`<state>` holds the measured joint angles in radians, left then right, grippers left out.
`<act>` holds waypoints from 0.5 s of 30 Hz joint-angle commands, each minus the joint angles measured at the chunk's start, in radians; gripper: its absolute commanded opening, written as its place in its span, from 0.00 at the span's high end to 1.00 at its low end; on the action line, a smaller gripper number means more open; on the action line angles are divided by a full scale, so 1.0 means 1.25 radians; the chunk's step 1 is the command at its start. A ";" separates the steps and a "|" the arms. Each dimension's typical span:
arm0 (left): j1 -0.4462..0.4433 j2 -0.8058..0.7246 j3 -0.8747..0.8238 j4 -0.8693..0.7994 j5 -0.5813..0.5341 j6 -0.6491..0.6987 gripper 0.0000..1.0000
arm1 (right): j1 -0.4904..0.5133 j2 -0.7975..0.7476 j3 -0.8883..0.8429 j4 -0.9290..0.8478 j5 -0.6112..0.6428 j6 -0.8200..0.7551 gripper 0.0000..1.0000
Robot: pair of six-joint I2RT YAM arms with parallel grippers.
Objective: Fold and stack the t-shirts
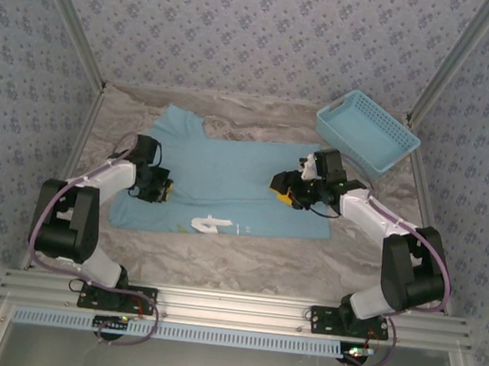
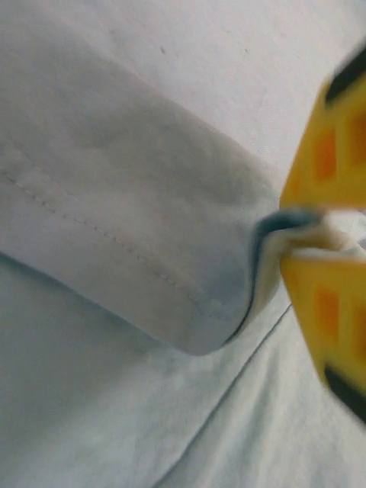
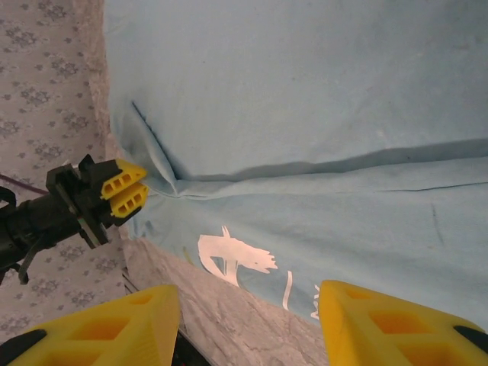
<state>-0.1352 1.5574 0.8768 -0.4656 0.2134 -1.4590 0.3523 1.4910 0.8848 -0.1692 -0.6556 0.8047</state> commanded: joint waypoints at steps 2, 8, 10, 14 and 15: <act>-0.002 0.017 0.054 -0.030 -0.019 0.034 0.99 | 0.000 -0.023 -0.019 0.050 -0.032 0.040 0.46; -0.031 0.110 0.235 -0.178 -0.040 0.225 1.00 | -0.014 -0.021 -0.011 0.025 -0.019 0.035 0.48; -0.048 0.167 0.311 -0.241 -0.043 0.305 1.00 | -0.018 -0.017 -0.007 0.020 -0.020 0.035 0.49; -0.082 0.283 0.456 -0.341 -0.041 0.449 1.00 | -0.025 -0.009 0.003 0.006 -0.023 0.031 0.50; -0.092 0.316 0.498 -0.371 -0.041 0.490 1.00 | -0.027 -0.007 0.006 0.002 -0.023 0.029 0.50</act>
<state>-0.2237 1.8782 1.4101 -0.7647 0.1684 -1.0466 0.3252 1.4826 0.8719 -0.1410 -0.6697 0.8360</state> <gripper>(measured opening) 0.039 0.502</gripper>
